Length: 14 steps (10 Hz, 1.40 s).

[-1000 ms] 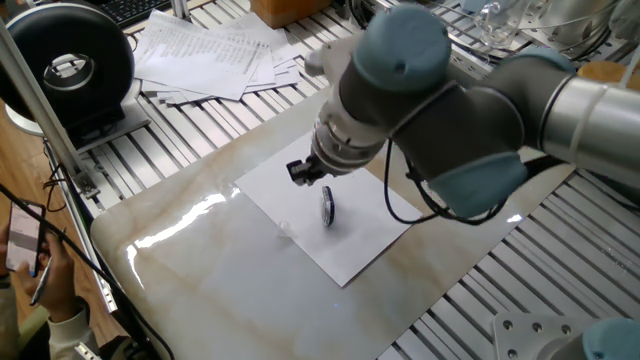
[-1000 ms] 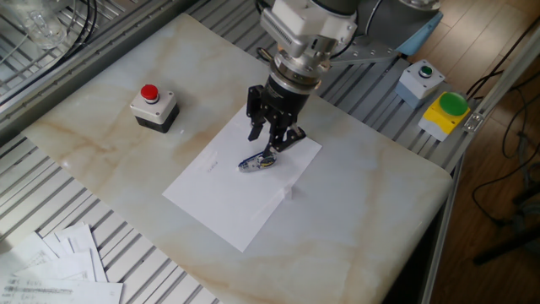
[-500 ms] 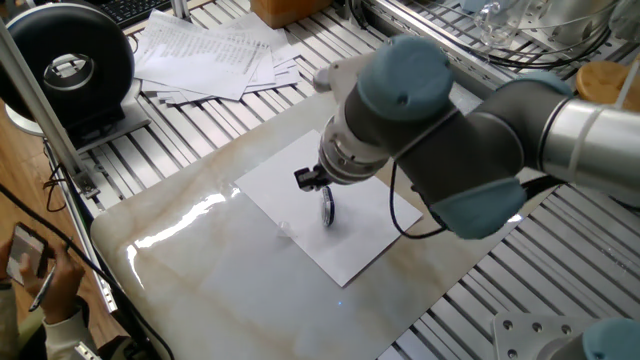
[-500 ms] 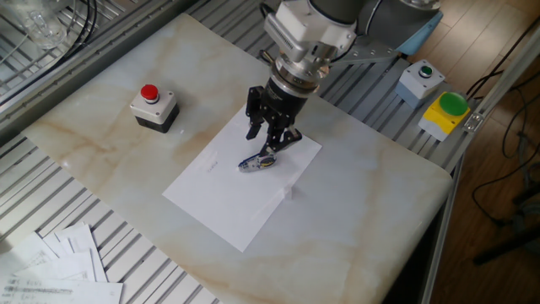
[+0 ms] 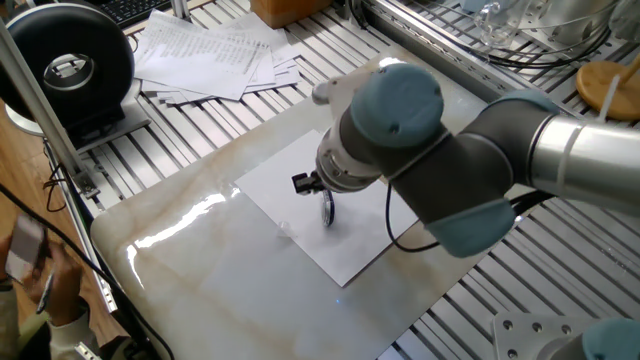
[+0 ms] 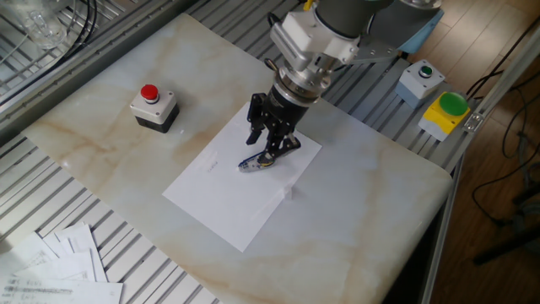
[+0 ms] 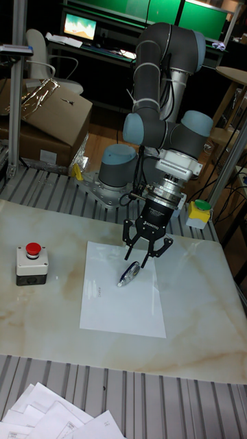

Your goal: Use the correction tape on paper

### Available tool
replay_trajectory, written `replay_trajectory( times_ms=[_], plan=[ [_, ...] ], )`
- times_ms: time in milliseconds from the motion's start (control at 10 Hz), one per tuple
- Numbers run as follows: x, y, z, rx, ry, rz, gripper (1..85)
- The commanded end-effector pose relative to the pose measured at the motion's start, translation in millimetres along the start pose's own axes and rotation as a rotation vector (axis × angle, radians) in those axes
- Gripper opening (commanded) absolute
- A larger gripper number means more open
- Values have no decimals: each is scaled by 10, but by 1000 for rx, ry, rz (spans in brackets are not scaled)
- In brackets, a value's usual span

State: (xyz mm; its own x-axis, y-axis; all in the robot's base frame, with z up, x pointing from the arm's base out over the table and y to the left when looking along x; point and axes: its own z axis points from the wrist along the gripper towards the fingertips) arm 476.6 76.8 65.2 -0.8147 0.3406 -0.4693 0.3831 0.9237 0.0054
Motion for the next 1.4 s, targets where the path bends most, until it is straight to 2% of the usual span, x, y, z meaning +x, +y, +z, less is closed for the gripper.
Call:
replay_trajectory(
  times_ms=[0,200,1000,1300],
  plan=[
    [59,35,64,-4,-13,26,450],
    [82,34,86,-4,-22,25,450],
    [88,77,183,-60,-57,23,437],
    [104,43,189,-60,-49,10,433]
  ],
)
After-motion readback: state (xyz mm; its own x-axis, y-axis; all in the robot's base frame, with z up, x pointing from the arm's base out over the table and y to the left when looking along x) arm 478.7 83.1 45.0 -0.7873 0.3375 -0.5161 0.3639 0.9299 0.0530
